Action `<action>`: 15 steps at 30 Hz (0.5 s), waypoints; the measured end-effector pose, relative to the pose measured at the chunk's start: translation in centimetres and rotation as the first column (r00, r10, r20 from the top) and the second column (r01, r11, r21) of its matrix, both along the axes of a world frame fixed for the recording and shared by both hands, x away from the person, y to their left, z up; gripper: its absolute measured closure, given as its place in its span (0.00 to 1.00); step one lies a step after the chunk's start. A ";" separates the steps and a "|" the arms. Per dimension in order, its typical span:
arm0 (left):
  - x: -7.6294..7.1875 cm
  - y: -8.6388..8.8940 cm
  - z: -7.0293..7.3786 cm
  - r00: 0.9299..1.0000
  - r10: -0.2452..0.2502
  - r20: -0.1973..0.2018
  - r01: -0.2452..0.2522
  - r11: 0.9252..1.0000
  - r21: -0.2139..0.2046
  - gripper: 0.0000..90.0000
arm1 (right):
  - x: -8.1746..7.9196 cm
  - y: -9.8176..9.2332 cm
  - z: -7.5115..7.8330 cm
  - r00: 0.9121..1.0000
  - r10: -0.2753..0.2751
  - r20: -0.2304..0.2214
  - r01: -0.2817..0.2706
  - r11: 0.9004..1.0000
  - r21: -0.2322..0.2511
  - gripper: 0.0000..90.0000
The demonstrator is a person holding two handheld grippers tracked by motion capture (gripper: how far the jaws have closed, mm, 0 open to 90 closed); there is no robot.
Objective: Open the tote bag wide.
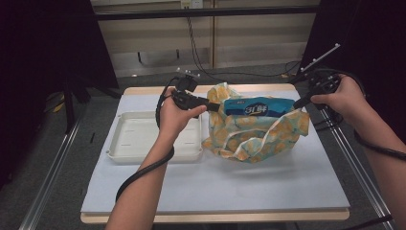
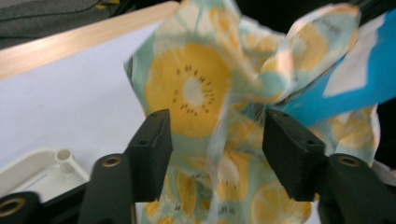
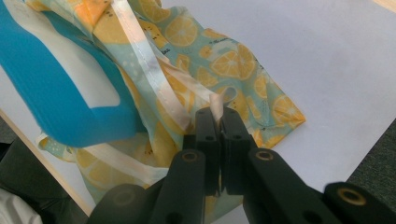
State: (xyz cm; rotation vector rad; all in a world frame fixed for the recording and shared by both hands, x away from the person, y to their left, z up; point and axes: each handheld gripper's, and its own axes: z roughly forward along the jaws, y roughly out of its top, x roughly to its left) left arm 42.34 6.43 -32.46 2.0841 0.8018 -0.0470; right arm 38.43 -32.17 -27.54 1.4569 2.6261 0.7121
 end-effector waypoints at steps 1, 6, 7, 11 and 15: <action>0.0 0.0 -0.4 1.000 -0.002 -0.006 0.002 1.000 0.006 0.46 | 0.0 0.0 -0.1 1.000 0.000 -0.002 0.000 1.000 0.000 0.98; 0.0 0.3 -1.6 0.999 0.013 -0.032 -0.013 1.000 0.002 0.64 | -0.2 -0.2 -0.3 1.000 -0.004 -0.007 0.004 1.000 0.001 0.98; 0.0 0.3 -1.7 0.999 0.010 -0.038 -0.011 1.000 -0.023 0.69 | -0.2 -0.2 -0.3 1.000 -0.004 -0.007 0.004 1.000 0.001 0.97; 0.0 0.8 -1.2 0.999 -0.010 -0.038 0.009 0.999 -0.034 0.94 | -0.2 -0.3 -0.4 1.000 -0.010 -0.003 0.010 1.000 0.003 0.96; -0.1 0.8 -0.9 0.996 -0.015 -0.091 0.012 0.999 -0.033 1.00 | -0.4 -0.6 -0.7 1.000 -0.016 -0.006 0.016 1.000 0.010 0.93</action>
